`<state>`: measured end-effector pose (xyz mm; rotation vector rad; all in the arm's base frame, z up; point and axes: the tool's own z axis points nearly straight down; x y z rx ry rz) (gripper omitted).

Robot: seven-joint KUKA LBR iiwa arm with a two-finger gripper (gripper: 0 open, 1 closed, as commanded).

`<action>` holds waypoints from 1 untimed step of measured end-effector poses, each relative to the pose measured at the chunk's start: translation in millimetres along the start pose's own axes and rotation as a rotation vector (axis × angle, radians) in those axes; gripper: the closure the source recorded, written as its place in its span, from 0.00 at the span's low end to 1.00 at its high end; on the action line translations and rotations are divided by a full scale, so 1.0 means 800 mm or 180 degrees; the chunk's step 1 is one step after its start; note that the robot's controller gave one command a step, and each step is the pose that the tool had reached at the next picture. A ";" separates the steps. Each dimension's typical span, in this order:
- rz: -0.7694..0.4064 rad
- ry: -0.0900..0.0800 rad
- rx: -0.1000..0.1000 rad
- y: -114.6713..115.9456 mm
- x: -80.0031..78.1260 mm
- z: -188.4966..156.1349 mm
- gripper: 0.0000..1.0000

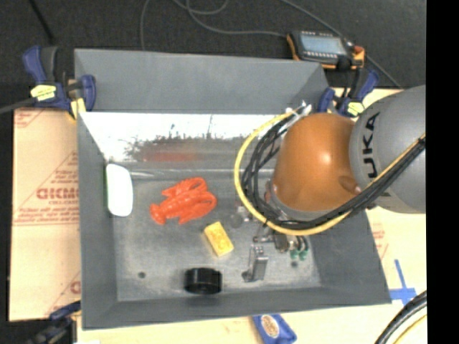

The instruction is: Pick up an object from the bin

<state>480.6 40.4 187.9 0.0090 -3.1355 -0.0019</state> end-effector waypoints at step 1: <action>0.0003 -0.0027 -0.0002 0.000 -0.002 -0.005 0.00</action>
Offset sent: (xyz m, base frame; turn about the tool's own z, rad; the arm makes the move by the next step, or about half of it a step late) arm 0.0096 0.0244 -0.0846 0.1178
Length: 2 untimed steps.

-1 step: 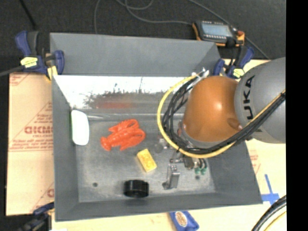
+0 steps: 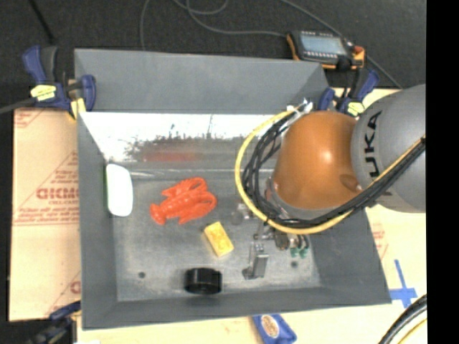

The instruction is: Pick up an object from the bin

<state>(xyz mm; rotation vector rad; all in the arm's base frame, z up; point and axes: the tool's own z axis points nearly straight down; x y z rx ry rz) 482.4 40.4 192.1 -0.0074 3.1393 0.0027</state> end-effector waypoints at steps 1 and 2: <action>0.0170 -0.0025 0.0002 0.012 -0.007 0.044 0.00; 0.0418 0.0013 0.0007 0.040 -0.012 0.080 0.00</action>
Offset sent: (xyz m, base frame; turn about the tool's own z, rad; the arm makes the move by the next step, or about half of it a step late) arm 0.0141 0.0471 -0.0683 0.1593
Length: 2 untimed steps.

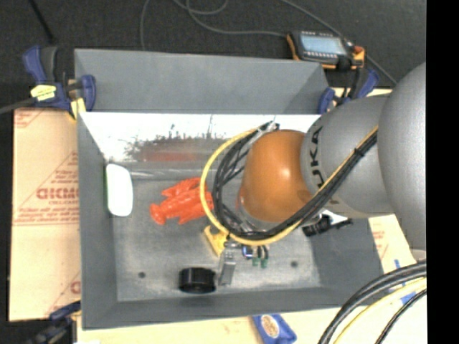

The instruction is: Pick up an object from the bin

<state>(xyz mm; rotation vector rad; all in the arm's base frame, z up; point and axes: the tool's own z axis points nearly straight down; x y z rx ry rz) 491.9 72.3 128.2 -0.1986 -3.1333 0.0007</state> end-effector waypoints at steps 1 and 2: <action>-0.0107 -0.0028 -0.0004 0.028 -0.068 0.051 0.00; 0.0544 -0.0011 0.0000 -0.053 -0.027 0.073 1.00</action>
Offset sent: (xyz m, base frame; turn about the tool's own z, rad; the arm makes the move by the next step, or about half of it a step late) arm 0.0158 -0.0434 -0.0582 0.1696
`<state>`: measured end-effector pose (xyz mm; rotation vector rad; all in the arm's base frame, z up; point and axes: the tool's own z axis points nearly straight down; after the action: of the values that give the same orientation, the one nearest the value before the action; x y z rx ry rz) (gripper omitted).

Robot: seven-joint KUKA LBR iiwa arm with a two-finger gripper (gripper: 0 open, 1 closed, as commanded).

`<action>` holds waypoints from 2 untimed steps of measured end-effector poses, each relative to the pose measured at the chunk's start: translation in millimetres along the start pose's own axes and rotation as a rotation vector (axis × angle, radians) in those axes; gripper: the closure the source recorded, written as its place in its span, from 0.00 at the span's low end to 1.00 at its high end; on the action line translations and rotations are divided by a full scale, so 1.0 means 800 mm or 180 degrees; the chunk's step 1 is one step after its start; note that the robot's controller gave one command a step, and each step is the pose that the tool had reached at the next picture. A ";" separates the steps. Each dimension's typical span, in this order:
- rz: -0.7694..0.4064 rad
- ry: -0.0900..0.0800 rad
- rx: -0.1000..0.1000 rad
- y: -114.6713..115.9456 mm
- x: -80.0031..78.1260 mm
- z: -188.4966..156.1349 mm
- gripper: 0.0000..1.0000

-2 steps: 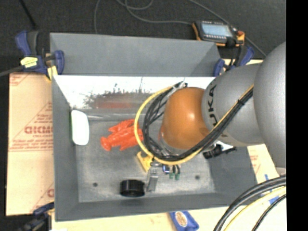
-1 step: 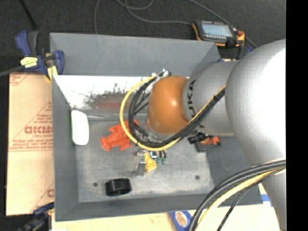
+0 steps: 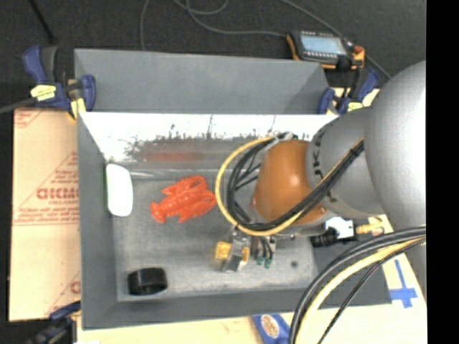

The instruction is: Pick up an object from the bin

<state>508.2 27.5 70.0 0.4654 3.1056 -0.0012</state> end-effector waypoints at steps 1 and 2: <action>0.0001 0.0000 -0.0001 0.000 0.000 0.000 1.00; 0.0002 0.0027 0.0004 -0.007 0.003 -0.055 1.00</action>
Offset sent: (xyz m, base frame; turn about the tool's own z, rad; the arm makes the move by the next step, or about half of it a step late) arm -0.0056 -0.0148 0.1404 0.0027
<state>504.0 23.3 113.9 0.4676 3.1138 -0.0013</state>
